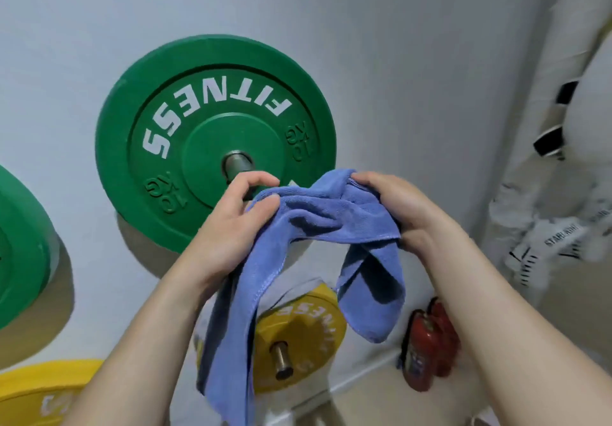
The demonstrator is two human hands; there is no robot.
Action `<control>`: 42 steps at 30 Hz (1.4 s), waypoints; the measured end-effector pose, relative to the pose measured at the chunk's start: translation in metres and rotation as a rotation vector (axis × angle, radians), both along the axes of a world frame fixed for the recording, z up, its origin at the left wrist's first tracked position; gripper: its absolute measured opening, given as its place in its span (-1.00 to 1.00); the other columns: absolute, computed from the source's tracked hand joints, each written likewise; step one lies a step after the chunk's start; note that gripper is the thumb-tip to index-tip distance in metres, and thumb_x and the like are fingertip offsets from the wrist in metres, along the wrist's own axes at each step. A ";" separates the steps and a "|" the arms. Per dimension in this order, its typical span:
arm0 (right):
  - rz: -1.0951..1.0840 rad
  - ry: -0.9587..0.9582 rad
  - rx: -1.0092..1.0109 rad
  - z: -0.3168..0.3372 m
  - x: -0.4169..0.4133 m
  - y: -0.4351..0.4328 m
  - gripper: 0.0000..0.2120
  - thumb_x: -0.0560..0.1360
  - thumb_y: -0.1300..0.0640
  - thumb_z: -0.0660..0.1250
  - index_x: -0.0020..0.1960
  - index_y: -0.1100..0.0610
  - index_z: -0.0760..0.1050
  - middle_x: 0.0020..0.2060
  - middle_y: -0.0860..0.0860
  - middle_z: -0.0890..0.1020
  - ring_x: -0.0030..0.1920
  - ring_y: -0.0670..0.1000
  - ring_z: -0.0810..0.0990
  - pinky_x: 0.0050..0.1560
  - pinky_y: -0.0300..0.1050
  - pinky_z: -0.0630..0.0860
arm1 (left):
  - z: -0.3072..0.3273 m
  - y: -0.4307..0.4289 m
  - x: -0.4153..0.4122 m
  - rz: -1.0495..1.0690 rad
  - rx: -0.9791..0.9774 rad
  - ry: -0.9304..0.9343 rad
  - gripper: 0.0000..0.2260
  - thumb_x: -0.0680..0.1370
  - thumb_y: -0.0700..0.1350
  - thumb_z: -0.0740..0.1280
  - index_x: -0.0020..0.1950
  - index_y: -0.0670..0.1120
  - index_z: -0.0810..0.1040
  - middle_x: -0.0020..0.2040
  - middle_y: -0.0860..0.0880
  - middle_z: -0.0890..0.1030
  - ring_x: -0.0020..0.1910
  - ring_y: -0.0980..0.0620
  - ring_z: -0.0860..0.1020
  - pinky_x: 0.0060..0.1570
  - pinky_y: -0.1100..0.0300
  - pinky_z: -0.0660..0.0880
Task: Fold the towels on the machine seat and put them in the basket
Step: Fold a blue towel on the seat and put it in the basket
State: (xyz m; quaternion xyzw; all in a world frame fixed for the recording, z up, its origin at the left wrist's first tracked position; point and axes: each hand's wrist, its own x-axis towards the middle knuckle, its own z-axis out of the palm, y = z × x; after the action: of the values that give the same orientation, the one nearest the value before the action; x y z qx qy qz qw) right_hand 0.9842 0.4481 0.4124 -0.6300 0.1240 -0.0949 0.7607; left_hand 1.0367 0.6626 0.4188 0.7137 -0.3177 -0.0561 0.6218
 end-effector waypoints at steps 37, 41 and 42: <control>-0.904 0.251 -0.219 -0.169 -0.739 -0.025 -0.78 0.52 0.32 0.22 -0.20 0.18 0.60 -0.32 0.01 0.60 -0.29 -0.09 0.52 -0.28 -0.25 0.44 | -0.167 -0.222 -0.608 -1.147 0.434 0.319 -0.78 0.38 0.10 0.41 -0.08 0.07 0.46 -0.30 0.10 0.51 -0.31 0.13 0.45 -0.27 0.27 0.40; -0.855 0.490 -0.330 -0.169 -0.785 -0.043 -0.74 0.41 0.15 0.25 -0.31 0.35 0.37 -0.42 0.09 0.35 -0.37 0.02 0.26 -0.34 -0.11 0.20 | -0.184 -0.238 -0.663 -1.179 0.441 -0.246 -0.60 0.26 0.20 0.41 0.01 0.16 0.37 -0.04 0.18 0.45 -0.02 0.22 0.46 -0.06 0.37 0.40; -0.846 0.534 -0.364 -0.168 -0.792 -0.050 -0.74 0.40 0.16 0.26 -0.35 0.33 0.34 -0.44 0.09 0.30 -0.40 0.02 0.23 -0.39 -0.14 0.17 | -0.189 -0.243 -0.678 -1.146 0.362 -0.345 -0.66 0.28 0.16 0.39 -0.03 0.13 0.39 -0.04 0.16 0.45 0.00 0.19 0.45 -0.06 0.36 0.38</control>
State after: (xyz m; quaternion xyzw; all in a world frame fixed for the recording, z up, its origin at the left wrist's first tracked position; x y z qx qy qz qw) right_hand 0.1917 0.3982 0.2448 -0.6492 0.5380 -0.2498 0.4762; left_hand 0.3586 0.4196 0.2296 0.5229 -0.7312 -0.3176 0.3018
